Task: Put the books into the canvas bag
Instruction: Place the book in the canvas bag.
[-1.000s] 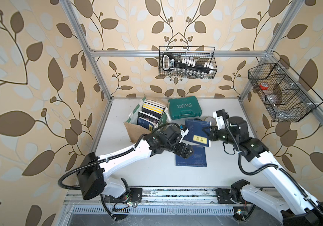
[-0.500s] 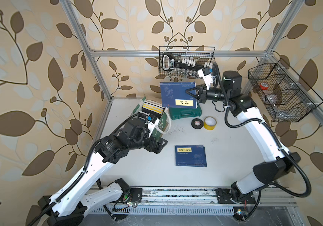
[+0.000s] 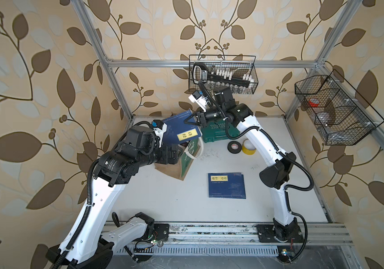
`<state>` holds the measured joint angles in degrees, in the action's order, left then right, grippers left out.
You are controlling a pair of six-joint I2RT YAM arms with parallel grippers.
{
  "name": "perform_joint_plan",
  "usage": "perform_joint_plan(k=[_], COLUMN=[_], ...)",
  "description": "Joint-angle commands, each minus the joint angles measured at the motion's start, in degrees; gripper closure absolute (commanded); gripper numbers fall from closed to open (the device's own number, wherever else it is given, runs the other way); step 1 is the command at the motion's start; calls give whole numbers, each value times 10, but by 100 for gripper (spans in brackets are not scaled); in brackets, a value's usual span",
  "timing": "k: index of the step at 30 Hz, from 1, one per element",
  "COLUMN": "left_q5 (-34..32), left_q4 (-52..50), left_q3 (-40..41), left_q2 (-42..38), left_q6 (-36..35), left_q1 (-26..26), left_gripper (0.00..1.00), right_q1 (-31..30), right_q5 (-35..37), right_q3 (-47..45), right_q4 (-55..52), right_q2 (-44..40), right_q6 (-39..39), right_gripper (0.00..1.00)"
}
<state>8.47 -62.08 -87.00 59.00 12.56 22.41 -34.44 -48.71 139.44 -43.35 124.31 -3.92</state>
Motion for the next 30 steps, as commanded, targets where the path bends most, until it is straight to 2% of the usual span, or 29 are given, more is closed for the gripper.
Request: perform_joint_plan(k=[1, 4, 9, 13, 16, 19, 21, 26, 30], left_q5=[-3, 5, 7, 2, -9, -26, -28, -31, -34], left_q4=[-19, -2, 12, 12, 13, 12, 13, 10, 11], left_q3=[-8, 8, 30, 32, 34, 34, 35, 36, 41], left_q2=[2, -4, -12, -13, -16, -22, -26, -27, -28], left_q6=[-7, -3, -2, -4, -9, -5, -5, -7, -9], left_q1=[-6, -6, -8, -9, -10, -11, -14, -16, -16], left_gripper=[1, 1, 1, 1, 1, 1, 1, 1, 1], right_q1=[-30, -51, -51, -49, -26, -5, 1, 4, -13], right_q5=[51, 109, 150, 136, 97, 108, 129, 136, 112], right_q3=[7, 5, -23, -20, -44, -71, -50, 69, 48], right_q4=[-84, -127, -133, -106, -35, 25, 17, -70, -82], right_q2=[-15, -18, -39, -67, -105, -134, -124, -40, -34], right_q6=[71, 99, 103, 90, 51, 36, 50, 87, 108], right_gripper=[100, 100, 100, 100, 100, 100, 100, 100, 100])
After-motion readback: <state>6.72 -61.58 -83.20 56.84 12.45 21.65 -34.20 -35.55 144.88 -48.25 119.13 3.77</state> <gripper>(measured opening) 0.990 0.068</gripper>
